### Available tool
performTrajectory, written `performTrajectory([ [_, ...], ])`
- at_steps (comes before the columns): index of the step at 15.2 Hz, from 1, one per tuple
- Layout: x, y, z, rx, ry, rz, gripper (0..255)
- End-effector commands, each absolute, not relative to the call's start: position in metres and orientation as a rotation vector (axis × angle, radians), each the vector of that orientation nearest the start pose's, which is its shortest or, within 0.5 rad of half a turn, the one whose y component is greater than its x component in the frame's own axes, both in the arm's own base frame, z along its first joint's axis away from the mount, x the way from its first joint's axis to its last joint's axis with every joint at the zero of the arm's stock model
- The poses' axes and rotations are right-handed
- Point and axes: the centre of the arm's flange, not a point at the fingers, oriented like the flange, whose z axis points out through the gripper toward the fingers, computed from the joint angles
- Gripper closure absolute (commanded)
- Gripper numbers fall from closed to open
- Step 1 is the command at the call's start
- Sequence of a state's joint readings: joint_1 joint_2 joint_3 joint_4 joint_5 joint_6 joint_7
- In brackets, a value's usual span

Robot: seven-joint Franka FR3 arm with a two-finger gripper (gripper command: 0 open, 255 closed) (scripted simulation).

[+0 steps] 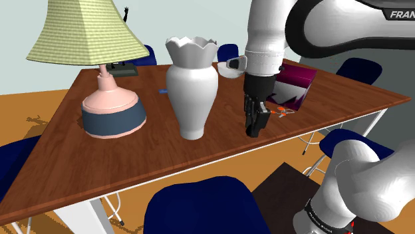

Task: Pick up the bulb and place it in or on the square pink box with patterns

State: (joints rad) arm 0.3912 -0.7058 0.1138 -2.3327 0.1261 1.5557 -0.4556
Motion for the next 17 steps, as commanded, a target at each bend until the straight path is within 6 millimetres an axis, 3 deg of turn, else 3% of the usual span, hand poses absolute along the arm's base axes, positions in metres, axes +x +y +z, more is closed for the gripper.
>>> performTrajectory([
  [1,0.275,0.178,0.584,-2.761,-1.382,0.116,255],
  [17,0.275,0.178,0.668,-2.761,-1.382,0.116,255],
])
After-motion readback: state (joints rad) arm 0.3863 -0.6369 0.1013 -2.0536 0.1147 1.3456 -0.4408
